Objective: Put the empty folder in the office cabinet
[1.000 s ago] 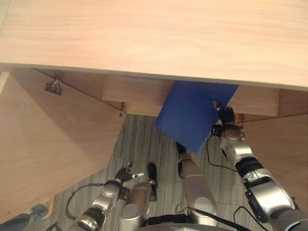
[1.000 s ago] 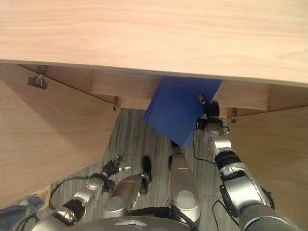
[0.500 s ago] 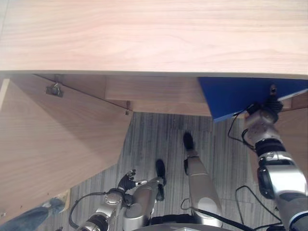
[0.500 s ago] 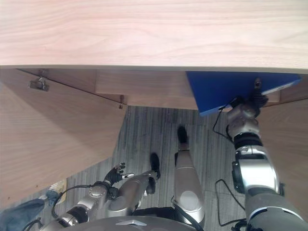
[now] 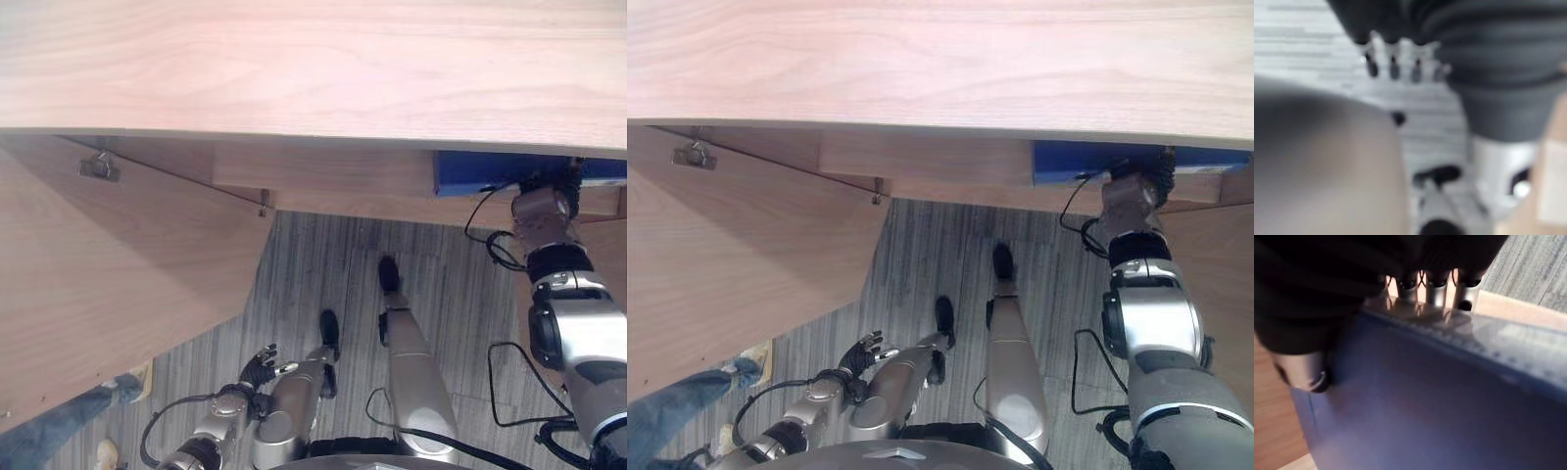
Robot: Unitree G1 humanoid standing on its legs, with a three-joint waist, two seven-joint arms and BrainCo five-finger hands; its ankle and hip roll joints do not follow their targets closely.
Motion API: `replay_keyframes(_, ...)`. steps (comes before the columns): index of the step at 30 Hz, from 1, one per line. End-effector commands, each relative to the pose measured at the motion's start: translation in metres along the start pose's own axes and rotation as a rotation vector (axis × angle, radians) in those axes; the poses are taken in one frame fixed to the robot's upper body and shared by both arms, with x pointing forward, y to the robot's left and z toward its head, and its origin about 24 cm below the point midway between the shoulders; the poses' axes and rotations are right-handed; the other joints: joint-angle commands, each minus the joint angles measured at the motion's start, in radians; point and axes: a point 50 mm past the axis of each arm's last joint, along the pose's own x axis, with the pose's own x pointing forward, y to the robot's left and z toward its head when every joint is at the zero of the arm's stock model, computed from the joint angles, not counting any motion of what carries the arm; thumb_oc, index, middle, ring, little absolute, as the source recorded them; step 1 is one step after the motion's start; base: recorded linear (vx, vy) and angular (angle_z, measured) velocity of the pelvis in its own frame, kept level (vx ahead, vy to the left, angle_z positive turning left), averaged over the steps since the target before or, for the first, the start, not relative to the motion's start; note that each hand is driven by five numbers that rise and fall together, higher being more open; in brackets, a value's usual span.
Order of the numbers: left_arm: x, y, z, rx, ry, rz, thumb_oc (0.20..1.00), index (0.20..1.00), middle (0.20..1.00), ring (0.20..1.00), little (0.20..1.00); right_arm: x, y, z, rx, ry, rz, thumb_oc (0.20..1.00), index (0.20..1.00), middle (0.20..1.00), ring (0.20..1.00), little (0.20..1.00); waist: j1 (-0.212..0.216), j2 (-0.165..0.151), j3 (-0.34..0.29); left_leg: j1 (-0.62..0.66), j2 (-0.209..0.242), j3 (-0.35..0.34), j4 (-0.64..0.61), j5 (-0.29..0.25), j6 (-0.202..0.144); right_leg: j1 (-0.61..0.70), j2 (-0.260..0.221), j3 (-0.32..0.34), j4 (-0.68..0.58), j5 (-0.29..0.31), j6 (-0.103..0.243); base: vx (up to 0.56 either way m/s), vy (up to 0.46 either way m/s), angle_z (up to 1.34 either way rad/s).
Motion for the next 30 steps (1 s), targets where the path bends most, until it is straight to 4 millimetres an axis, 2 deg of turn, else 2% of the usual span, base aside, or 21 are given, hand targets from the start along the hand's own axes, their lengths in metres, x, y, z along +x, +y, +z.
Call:
replay_keyframes(1,-0.018,-0.004,-0.036,-0.010,0.081,-0.028,1.000,1.000,1.000,1.000,1.000,0.001,0.010,0.050,0.068,-0.173,-0.008,0.200,0.200,0.200,0.200,0.200,0.045,0.053,-0.039,0.094,0.043,-0.003,0.114,-0.178,0.002,-0.113,-0.027,-0.012,0.052,-0.020,0.075,0.06,-0.095,0.20)
replay_keyframes(4,-0.022,-0.002,-0.039,-0.005,0.079,-0.041,1.000,1.000,1.000,1.000,1.000,0.001,0.008,0.051,0.057,-0.205,0.011,0.200,0.200,0.200,0.200,0.200,0.058,0.054,-0.039,0.054,0.045,-0.016,0.135,-0.172,0.005,-0.138,-0.021,-0.017,0.083,-0.036,0.069,0.07,-0.100,0.13)
replay_keyframes(8,-0.023,-0.004,-0.041,-0.005,0.080,-0.047,1.000,1.000,1.000,1.000,1.000,-0.003,0.016,0.053,0.038,-0.260,0.028,0.200,0.200,0.200,0.200,0.200,0.063,0.056,-0.039,0.027,0.043,-0.022,0.160,-0.173,0.012,-0.168,-0.014,-0.017,0.115,-0.047,0.062,0.05,-0.048,0.02)
replay_keyframes(16,-0.026,-0.009,-0.044,-0.030,0.073,-0.051,1.000,1.000,1.000,1.000,1.000,-0.011,0.028,0.064,0.137,-0.324,0.005,0.200,0.200,0.200,0.200,0.200,0.073,0.071,-0.039,-0.069,0.039,-0.027,0.235,-0.156,0.022,-0.228,-0.004,-0.012,0.182,-0.078,0.047,0.04,-0.014,-0.02)
replay_keyframes(18,-0.026,-0.009,-0.045,-0.046,0.070,-0.048,1.000,1.000,1.000,1.000,1.000,-0.014,0.033,0.068,0.188,-0.345,-0.005,0.200,0.200,0.200,0.200,0.200,0.075,0.076,-0.039,-0.087,0.038,-0.025,0.250,-0.155,0.024,-0.236,-0.001,-0.009,0.196,-0.087,0.043,0.04,-0.022,-0.03)
replay_keyframes(20,-0.027,-0.008,-0.044,-0.054,0.070,-0.047,1.000,1.000,1.000,1.000,1.000,-0.019,0.035,0.076,0.336,-0.371,-0.065,0.200,0.200,0.200,0.200,0.200,0.078,0.080,-0.039,-0.120,0.038,-0.030,0.270,-0.146,0.027,-0.253,0.010,-0.005,0.232,-0.109,0.034,0.04,-0.048,0.01)
replay_keyframes(21,-0.027,-0.009,-0.043,-0.060,0.067,-0.047,1.000,1.000,1.000,1.000,1.000,-0.022,0.028,0.082,0.415,-0.417,-0.137,0.200,0.200,0.200,0.200,0.200,0.075,0.080,-0.039,-0.128,0.037,-0.037,0.277,-0.145,0.026,-0.262,0.016,-0.002,0.245,-0.114,0.033,0.03,-0.040,0.02)
replay_keyframes(23,-0.026,-0.009,-0.041,-0.065,0.065,-0.050,1.000,1.000,1.000,1.000,1.000,-0.026,0.027,0.085,0.457,-0.453,-0.147,0.200,0.200,0.200,0.200,0.200,0.074,0.079,-0.039,-0.148,0.033,-0.039,0.291,-0.136,0.028,-0.263,0.023,0.002,0.250,-0.121,0.029,0.03,-0.023,0.03)
replay_keyframes(24,-0.026,-0.009,-0.040,-0.065,0.062,-0.053,1.000,1.000,1.000,1.000,1.000,-0.026,0.029,0.083,0.454,-0.447,-0.141,0.200,0.200,0.200,0.200,0.200,0.076,0.079,-0.039,-0.153,0.033,-0.037,0.296,-0.133,0.030,-0.264,0.025,0.002,0.253,-0.124,0.026,0.02,-0.004,0.05)
replay_keyframes(26,-0.025,-0.013,-0.039,-0.076,0.054,-0.064,1.000,1.000,1.000,1.000,1.000,-0.036,0.043,0.088,0.363,-0.573,-0.087,0.200,0.200,0.200,0.200,0.200,0.085,0.083,-0.039,-0.195,0.031,-0.035,0.323,-0.134,0.035,-0.273,0.031,0.004,0.268,-0.140,0.017,0.00,-0.069,0.07)
replay_keyframes(28,-0.024,-0.012,-0.036,-0.064,0.057,-0.062,1.000,1.000,1.000,1.000,1.000,-0.036,0.045,0.079,0.419,-0.498,-0.068,0.200,0.200,0.200,0.200,0.200,0.087,0.075,-0.039,-0.222,0.028,-0.037,0.336,-0.132,0.037,-0.276,0.033,0.000,0.261,-0.136,0.018,-0.01,-0.091,0.09)
replay_keyframes(30,-0.024,-0.014,-0.035,-0.063,0.050,-0.057,1.000,1.000,1.000,1.000,1.000,-0.037,0.046,0.079,0.402,-0.521,-0.027,0.200,0.200,0.200,0.200,0.200,0.092,0.072,-0.039,-0.238,0.023,-0.036,0.338,-0.137,0.042,-0.277,0.032,-0.008,0.254,-0.138,0.016,0.02,-0.013,0.04)
